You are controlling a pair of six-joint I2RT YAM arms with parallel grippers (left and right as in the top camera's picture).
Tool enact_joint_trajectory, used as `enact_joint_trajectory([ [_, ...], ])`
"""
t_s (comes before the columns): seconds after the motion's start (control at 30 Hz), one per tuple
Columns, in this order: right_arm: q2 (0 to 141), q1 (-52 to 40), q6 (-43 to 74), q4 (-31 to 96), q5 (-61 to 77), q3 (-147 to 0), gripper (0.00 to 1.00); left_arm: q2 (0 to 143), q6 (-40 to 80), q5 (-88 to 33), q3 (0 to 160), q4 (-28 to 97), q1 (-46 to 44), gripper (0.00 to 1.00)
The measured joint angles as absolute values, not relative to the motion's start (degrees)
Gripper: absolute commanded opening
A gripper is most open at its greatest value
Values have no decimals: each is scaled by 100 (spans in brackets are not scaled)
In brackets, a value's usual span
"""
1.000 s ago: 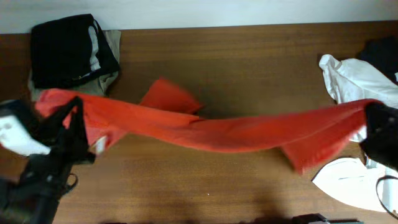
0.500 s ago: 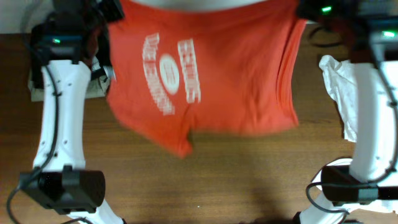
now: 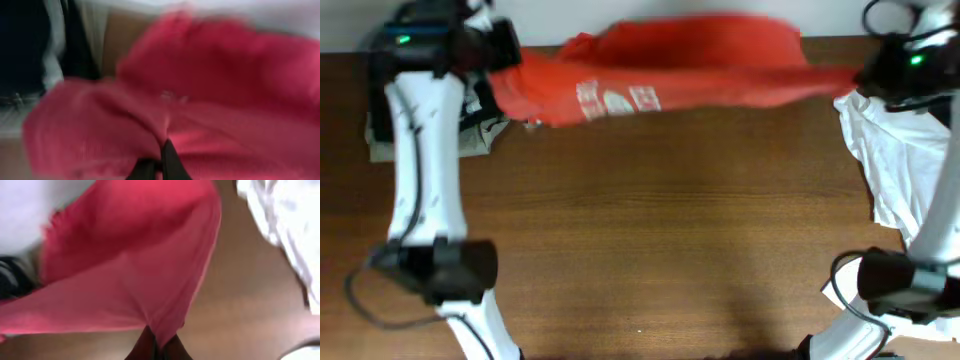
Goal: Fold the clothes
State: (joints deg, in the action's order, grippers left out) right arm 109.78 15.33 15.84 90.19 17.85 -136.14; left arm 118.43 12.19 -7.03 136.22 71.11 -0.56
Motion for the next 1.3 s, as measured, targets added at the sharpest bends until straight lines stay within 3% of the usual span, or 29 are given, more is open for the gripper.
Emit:
enact_joint_trajectory([
  [0.1, 11096, 1559, 1581, 9233, 1649, -13069, 4, 12704, 1190, -701, 13443, 8020, -56, 0],
  [0.37, 10892, 1787, 1584, 9699, 1074, -13013, 4, 12724, 1201, -502, 13469, 9660, -56, 1],
  [0.57, 9878, 1787, 1581, 9507, 661, -11187, 4, 11837, 1267, -405, 13203, 9623, -56, 1],
  [0.77, 9223, 1798, 1682, 9153, 537, -9963, 4, 9465, 1291, -388, 10175, 9174, -84, 1],
  [0.87, 8965, 1806, 1831, 8801, 502, -9255, 4, 8691, 1315, -674, 8650, 8381, -294, 1],
  [1.0, 8694, 1809, 2176, 8597, 191, -8305, 4, 7854, 1564, -919, 7199, 8200, -696, 1],
  [1.3, 7371, 1809, 2764, 9303, -727, -8152, 4, 7183, 2617, -438, 6556, 8569, -1538, 1],
])
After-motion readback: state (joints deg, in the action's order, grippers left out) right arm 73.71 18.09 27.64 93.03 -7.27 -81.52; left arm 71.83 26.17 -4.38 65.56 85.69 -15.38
